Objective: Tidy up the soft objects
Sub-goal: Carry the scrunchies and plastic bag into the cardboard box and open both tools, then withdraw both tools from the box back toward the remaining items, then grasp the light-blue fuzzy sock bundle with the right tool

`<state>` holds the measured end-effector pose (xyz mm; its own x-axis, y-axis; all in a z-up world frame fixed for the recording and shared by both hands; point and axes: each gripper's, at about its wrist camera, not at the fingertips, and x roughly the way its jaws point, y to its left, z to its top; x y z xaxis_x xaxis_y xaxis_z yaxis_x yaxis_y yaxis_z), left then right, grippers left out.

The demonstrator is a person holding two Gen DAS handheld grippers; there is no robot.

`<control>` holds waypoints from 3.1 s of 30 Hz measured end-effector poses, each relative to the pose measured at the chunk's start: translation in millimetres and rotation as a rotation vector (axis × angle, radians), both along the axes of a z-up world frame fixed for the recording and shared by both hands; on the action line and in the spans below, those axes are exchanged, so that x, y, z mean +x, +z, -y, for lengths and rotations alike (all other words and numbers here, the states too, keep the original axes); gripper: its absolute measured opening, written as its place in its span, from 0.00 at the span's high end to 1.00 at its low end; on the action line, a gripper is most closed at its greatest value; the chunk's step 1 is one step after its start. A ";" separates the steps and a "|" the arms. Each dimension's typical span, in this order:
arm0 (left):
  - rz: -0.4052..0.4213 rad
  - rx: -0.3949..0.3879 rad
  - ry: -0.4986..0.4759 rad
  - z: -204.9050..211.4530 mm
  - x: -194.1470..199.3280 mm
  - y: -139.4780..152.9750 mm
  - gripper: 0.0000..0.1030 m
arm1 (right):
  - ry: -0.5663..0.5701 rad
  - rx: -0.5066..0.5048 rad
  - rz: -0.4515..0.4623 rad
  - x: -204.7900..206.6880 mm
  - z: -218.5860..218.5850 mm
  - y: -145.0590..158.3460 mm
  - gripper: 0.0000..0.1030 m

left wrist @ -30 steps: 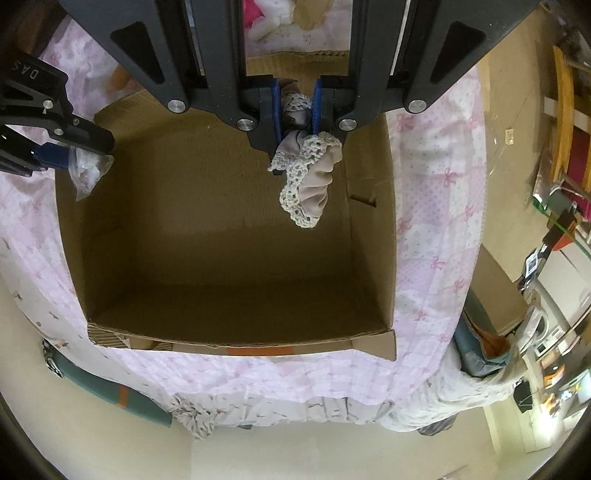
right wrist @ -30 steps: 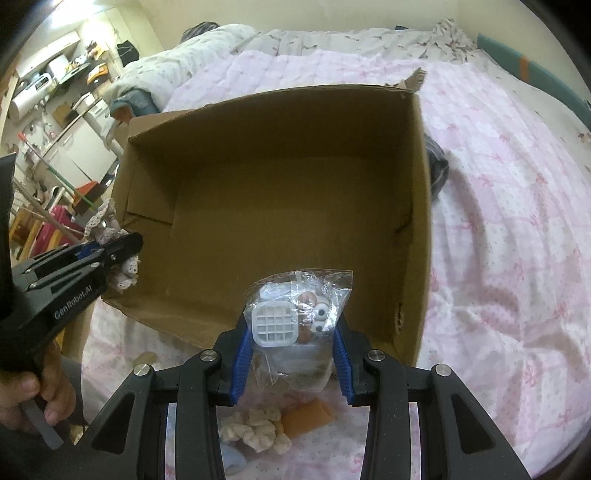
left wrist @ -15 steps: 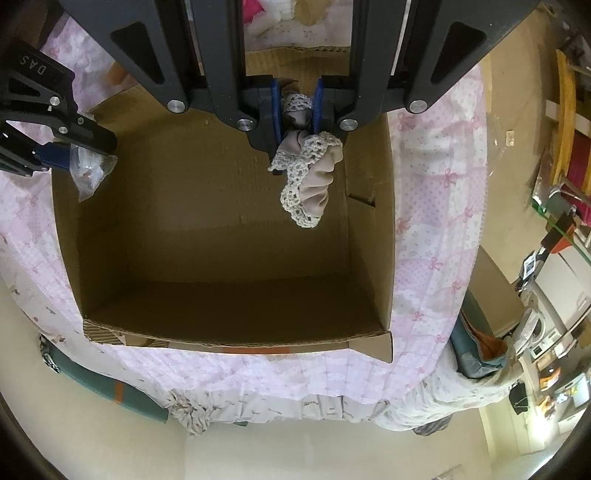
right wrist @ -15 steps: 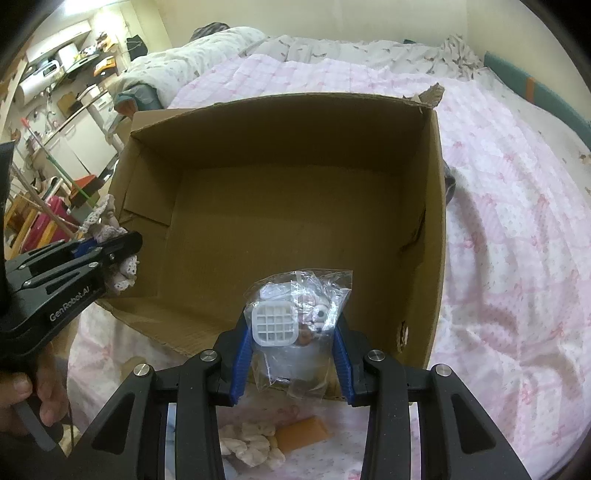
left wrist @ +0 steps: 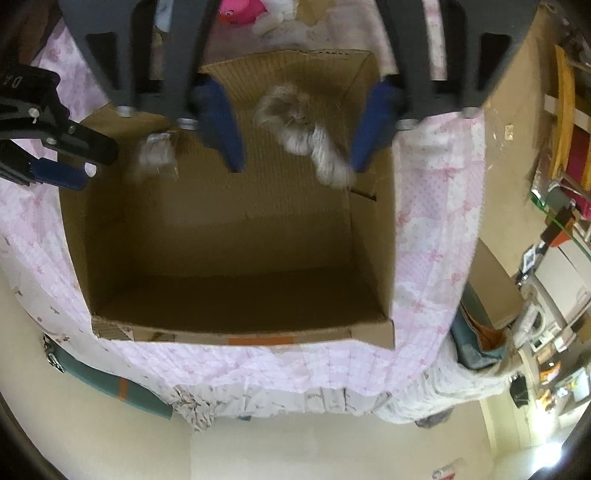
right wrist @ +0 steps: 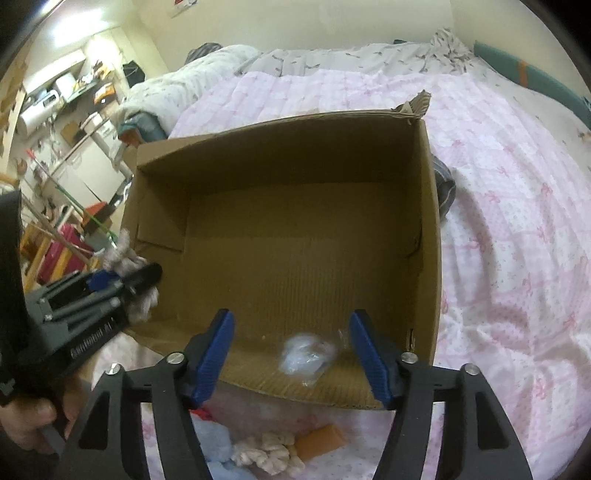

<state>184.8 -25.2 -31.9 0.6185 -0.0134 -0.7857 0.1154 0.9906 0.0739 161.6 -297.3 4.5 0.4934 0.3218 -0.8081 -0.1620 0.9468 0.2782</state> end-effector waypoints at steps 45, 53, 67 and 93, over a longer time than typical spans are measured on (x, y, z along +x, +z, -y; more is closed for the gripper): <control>0.019 0.047 0.120 -35.9 -49.0 29.4 0.33 | -0.015 -0.028 0.116 -40.4 13.6 33.2 0.00; -0.011 -0.038 0.137 -46.2 -71.7 37.0 0.33 | -0.015 -0.013 0.128 -61.5 15.2 40.9 0.00; -0.054 -0.083 0.137 -40.8 -102.9 33.0 0.33 | 0.027 -0.006 0.105 -93.4 1.3 40.4 0.00; -0.214 -0.149 0.308 -77.6 -84.7 -1.7 0.33 | 0.110 0.170 -0.389 -80.9 -34.2 -50.4 0.13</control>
